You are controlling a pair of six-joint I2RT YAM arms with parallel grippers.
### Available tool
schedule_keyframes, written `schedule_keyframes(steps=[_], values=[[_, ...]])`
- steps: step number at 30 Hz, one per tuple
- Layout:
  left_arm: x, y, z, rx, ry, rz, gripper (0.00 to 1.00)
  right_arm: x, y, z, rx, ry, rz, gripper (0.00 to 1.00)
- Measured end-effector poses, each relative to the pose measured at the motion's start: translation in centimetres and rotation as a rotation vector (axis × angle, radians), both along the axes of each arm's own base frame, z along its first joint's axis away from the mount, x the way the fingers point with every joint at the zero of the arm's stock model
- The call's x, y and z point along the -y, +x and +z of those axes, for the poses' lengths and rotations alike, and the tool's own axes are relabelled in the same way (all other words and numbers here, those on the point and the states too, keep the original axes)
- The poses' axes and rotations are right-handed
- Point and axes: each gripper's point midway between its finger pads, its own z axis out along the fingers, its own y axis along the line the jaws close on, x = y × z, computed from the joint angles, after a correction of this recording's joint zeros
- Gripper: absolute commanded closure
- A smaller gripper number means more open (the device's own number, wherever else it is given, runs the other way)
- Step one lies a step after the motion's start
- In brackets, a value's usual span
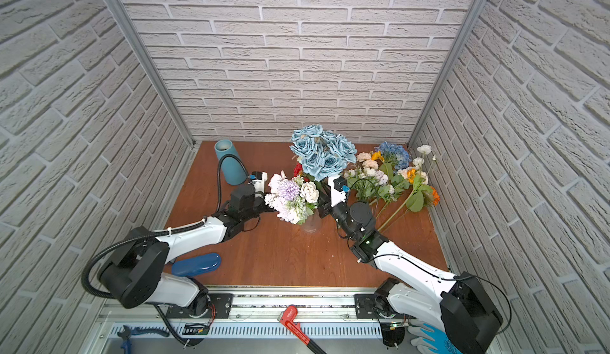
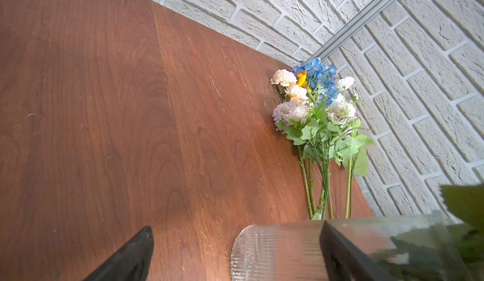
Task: Arrange flowers in a vase
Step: Place the flowers into the vase.
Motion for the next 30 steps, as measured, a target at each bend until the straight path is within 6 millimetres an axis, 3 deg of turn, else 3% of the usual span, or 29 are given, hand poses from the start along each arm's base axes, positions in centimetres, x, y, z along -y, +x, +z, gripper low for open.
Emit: schedule_keyframes(steps=[4, 7, 9, 20, 26, 30], values=[[0.0, 0.0, 0.0, -0.001, -0.001, -0.003, 0.02, 0.6, -0.4, 0.5, 0.001, 0.006, -0.014, 0.65], [0.1, 0.0, 0.0, -0.001, -0.002, -0.003, 0.02, 0.8, -0.5, 0.5, -0.006, 0.009, -0.021, 0.87], [0.1, 0.0, 0.0, 0.0, -0.002, -0.003, 0.02, 0.8, -0.5, 0.2, -0.021, 0.007, -0.024, 0.94], [0.1, 0.0, 0.0, 0.0, -0.002, -0.003, 0.02, 0.6, -0.6, -3.6, -0.121, 0.011, -0.012, 0.94], [0.1, 0.0, 0.0, 0.0, -0.002, -0.003, 0.02, -0.3, -1.0, -4.0, -0.13, 0.013, 0.008, 0.94], [0.1, 0.0, 0.0, 0.0, -0.002, -0.003, 0.02, -0.6, -1.2, -4.1, -0.13, 0.009, 0.01, 0.82]])
